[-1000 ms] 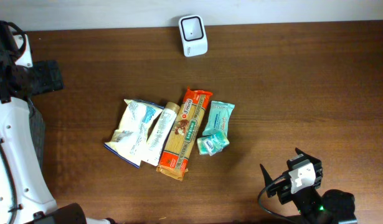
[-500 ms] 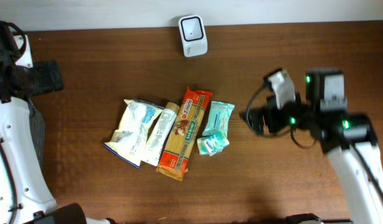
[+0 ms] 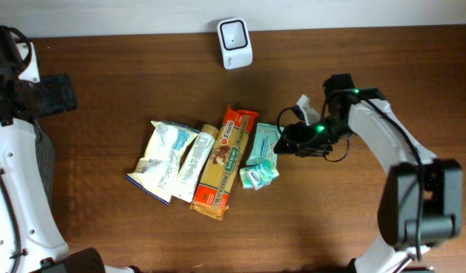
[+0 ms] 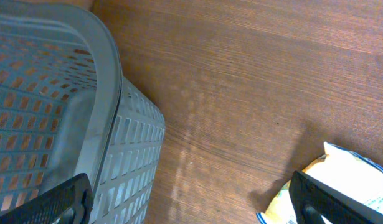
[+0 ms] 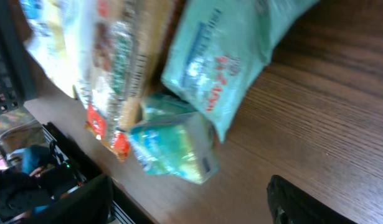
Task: Scan the item barcode
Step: 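Reach the right gripper to the items and grasp the teal tissue pack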
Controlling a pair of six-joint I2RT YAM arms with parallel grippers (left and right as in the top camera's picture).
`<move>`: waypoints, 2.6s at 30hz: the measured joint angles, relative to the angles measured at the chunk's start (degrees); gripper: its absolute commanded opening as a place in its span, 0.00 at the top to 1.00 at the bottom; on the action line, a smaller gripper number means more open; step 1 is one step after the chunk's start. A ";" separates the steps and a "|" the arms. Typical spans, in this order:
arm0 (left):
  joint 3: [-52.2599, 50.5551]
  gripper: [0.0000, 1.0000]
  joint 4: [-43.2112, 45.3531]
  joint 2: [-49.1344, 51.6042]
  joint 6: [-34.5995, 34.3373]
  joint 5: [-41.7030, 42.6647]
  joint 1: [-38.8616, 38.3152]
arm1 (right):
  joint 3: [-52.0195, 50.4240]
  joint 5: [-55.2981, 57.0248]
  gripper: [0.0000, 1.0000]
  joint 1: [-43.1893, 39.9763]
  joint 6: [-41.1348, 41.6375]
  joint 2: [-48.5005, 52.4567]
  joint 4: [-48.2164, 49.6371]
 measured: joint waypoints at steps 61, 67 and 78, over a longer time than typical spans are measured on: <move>0.00 0.01 0.00 0.00 0.00 0.00 0.00 | 14.38 11.28 0.38 15.91 -26.51 10.19 -4.22; 0.00 0.01 0.00 0.00 0.00 0.00 0.00 | 14.38 8.68 0.41 15.91 -29.79 12.94 -4.31; 0.00 0.01 0.00 0.00 0.00 0.00 0.00 | 13.75 6.25 0.74 14.56 -28.24 13.90 -5.95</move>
